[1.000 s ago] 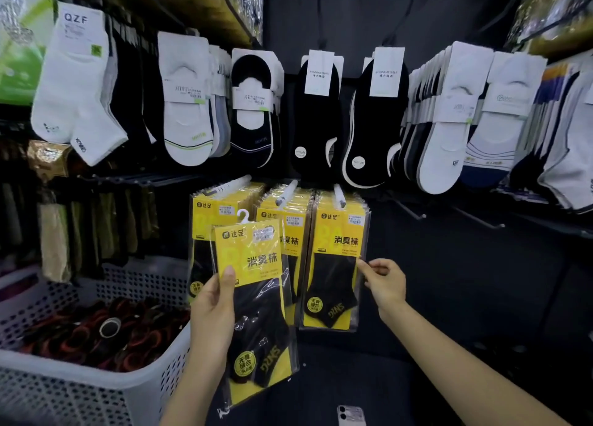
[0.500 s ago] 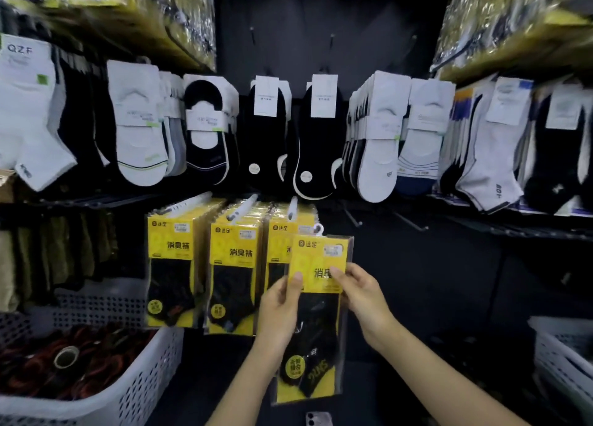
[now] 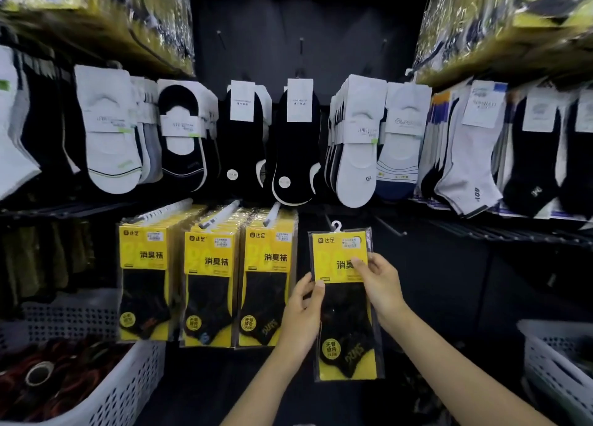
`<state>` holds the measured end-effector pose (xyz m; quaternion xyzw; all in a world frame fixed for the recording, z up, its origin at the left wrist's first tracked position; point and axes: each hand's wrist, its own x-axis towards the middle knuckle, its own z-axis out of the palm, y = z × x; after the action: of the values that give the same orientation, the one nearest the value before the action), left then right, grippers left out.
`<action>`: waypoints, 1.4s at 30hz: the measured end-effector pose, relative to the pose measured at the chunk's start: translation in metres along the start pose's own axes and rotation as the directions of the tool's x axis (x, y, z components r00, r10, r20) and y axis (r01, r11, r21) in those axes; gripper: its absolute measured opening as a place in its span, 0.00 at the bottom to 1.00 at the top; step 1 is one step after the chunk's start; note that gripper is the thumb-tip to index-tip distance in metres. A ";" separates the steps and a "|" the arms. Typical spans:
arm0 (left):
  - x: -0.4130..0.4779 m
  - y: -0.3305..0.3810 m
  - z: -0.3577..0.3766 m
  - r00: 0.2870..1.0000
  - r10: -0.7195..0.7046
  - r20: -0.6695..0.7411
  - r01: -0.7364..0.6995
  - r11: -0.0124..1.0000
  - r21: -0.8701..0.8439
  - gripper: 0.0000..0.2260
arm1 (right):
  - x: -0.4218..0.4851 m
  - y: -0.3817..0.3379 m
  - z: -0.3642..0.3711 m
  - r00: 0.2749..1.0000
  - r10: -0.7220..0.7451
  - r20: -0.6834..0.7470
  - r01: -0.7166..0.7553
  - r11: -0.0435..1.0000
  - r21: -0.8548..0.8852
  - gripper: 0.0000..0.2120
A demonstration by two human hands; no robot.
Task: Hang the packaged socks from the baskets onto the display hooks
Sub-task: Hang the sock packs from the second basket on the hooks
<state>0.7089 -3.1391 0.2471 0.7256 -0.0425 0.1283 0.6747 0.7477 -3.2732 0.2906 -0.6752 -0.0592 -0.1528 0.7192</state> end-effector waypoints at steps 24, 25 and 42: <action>-0.041 -0.115 -0.025 0.976 -0.219 0.014 0.214 0.965 0.153 0.23 | -0.062 0.122 -0.035 0.891 0.445 -0.096 -0.451 0.891 -0.052 0.09; -0.059 -0.130 -0.031 0.965 -0.261 0.008 0.256 0.951 0.172 0.23 | -0.079 0.135 -0.036 0.880 0.470 -0.068 -0.474 0.877 -0.075 0.09; -0.272 -0.286 -0.103 0.636 -0.753 -0.170 0.750 0.551 0.365 0.29 | -0.285 0.304 -0.073 0.463 0.886 0.010 -0.792 0.419 -0.444 0.41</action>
<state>0.5011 -3.0432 -0.0903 0.7963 0.2964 -0.1685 0.4997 0.5605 -3.2931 -0.0876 -0.7497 0.2318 0.3062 0.5390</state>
